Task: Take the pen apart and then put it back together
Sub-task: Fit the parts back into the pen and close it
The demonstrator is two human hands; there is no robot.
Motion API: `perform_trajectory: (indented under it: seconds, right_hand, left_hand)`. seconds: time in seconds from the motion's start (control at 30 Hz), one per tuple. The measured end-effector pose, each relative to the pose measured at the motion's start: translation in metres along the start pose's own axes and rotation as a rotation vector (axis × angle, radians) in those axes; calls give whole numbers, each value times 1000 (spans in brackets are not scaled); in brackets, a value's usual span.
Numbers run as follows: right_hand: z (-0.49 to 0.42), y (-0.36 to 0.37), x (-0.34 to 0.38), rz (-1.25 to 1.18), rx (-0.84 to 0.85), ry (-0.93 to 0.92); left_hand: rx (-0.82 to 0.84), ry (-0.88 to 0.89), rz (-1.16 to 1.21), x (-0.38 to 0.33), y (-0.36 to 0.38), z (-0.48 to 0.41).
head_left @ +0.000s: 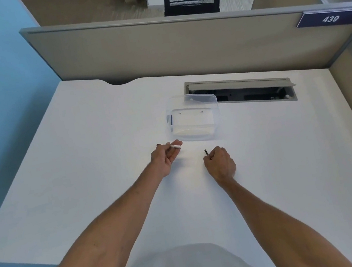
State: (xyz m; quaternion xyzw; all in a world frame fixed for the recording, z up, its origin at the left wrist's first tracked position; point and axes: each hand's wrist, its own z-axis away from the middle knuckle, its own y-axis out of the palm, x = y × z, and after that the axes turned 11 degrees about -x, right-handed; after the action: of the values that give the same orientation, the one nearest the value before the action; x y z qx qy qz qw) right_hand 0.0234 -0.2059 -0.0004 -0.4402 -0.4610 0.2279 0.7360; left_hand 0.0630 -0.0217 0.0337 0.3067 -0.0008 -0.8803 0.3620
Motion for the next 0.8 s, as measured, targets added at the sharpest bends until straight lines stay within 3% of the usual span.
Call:
perform_trajectory:
  seconds: [0.8]
  right_hand:
    - [22,-35,36,-306,-31,-386]
  left_hand:
    - [0,65,75,-6,3,22]
